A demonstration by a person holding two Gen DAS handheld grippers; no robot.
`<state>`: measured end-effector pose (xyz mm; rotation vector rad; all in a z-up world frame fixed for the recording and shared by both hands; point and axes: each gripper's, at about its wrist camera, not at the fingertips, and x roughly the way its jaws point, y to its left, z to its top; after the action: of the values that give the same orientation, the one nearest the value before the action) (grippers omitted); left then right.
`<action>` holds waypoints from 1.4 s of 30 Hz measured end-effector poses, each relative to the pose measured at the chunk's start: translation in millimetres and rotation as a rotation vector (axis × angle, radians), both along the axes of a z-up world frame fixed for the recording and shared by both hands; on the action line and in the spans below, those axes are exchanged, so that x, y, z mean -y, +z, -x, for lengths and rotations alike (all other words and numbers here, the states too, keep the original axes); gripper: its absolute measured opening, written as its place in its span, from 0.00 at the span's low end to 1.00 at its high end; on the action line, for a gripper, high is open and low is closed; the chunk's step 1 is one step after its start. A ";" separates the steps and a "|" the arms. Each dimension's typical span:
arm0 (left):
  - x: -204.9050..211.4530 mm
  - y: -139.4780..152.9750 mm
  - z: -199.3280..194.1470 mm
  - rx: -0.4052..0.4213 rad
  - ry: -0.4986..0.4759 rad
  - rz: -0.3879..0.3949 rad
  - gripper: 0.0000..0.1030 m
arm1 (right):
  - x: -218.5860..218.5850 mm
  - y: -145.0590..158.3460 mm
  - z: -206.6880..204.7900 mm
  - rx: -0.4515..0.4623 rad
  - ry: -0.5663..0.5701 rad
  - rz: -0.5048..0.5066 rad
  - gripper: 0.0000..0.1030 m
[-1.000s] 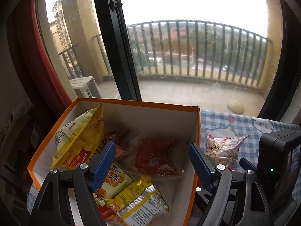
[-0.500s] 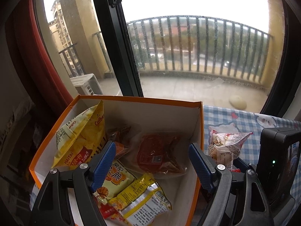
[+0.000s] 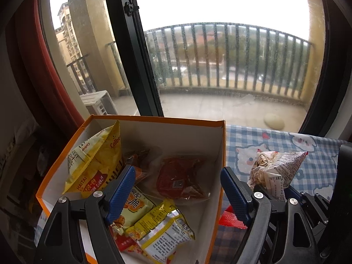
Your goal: Organize snacks
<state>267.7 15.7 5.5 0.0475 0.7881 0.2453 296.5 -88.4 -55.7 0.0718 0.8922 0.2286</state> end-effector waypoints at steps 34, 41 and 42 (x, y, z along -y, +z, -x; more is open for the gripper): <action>-142.7 37.5 87.3 0.147 0.148 0.142 0.79 | -124.6 66.5 79.3 0.173 0.162 0.124 0.39; -167.2 34.1 91.7 0.145 0.185 0.154 0.79 | -155.4 67.2 79.1 0.238 0.148 0.252 0.82; -169.4 33.8 91.9 0.144 0.187 0.158 0.79 | -156.5 69.6 81.6 0.261 0.142 0.257 0.90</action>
<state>175.8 185.1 39.3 -0.1921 0.6662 0.3589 214.9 68.1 14.0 -0.2559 0.6603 0.2471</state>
